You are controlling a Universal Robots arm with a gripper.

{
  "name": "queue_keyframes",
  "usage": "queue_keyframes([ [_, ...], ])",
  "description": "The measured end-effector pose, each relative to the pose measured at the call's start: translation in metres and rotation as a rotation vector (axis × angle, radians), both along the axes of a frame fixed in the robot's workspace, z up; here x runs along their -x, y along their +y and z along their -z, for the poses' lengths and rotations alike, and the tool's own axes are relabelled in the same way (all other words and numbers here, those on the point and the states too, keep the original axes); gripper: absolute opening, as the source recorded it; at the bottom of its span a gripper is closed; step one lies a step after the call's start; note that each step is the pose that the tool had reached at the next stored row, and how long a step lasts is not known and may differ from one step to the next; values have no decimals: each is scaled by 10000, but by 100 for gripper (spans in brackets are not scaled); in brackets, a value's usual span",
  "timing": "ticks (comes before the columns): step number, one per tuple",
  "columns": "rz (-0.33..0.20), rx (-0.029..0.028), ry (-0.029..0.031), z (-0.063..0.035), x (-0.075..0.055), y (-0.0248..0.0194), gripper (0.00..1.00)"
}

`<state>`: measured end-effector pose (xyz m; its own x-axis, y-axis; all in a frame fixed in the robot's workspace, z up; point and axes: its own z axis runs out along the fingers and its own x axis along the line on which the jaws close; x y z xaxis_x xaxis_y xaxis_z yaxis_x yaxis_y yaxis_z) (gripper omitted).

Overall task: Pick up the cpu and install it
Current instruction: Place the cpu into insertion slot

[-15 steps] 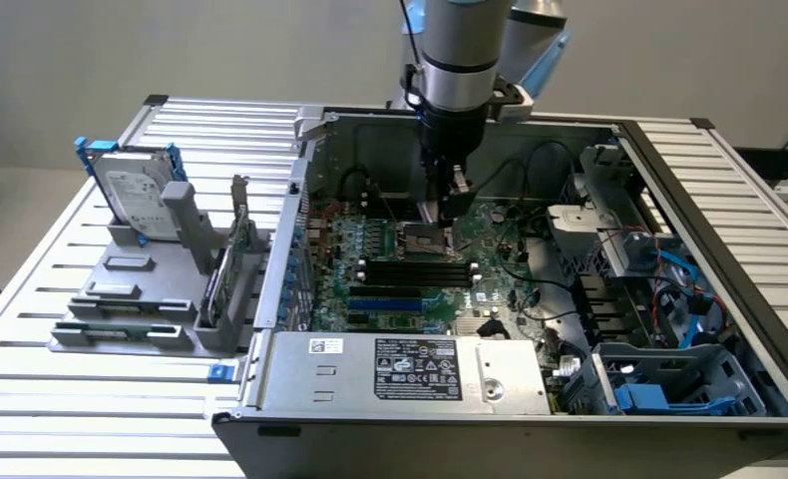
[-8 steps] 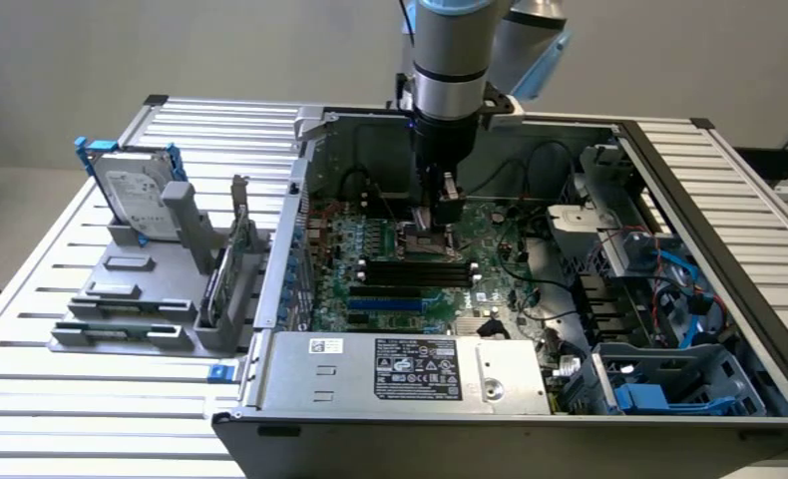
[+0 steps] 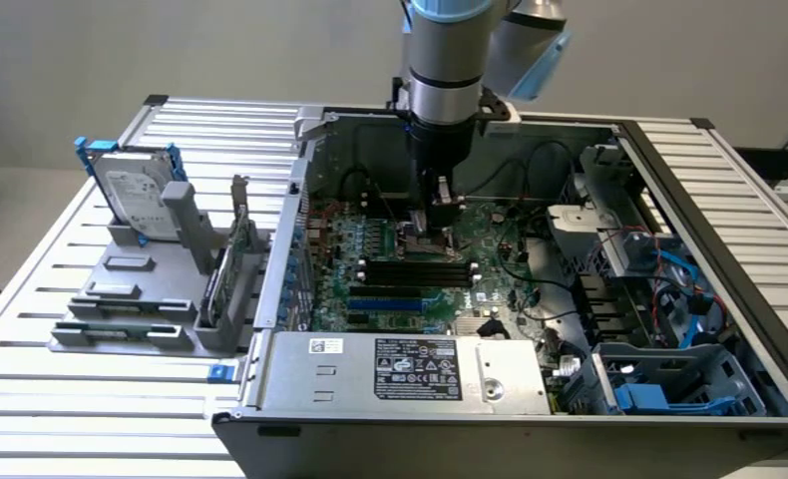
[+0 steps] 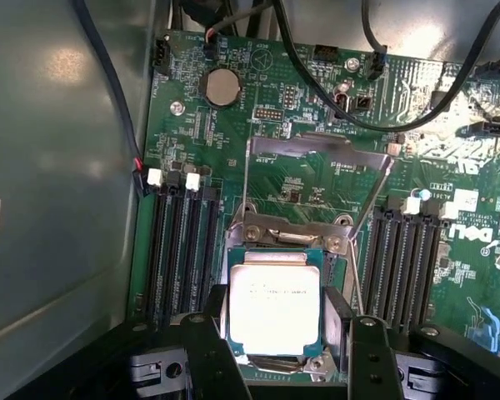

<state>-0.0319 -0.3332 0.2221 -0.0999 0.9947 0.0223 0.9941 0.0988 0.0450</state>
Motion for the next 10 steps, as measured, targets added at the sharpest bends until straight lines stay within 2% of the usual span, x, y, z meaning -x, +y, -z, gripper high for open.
queue_keyframes([
  [7,417,1,13,27,28,-3,55],
  [10,530,-2,26,36,32,-40,55],
])
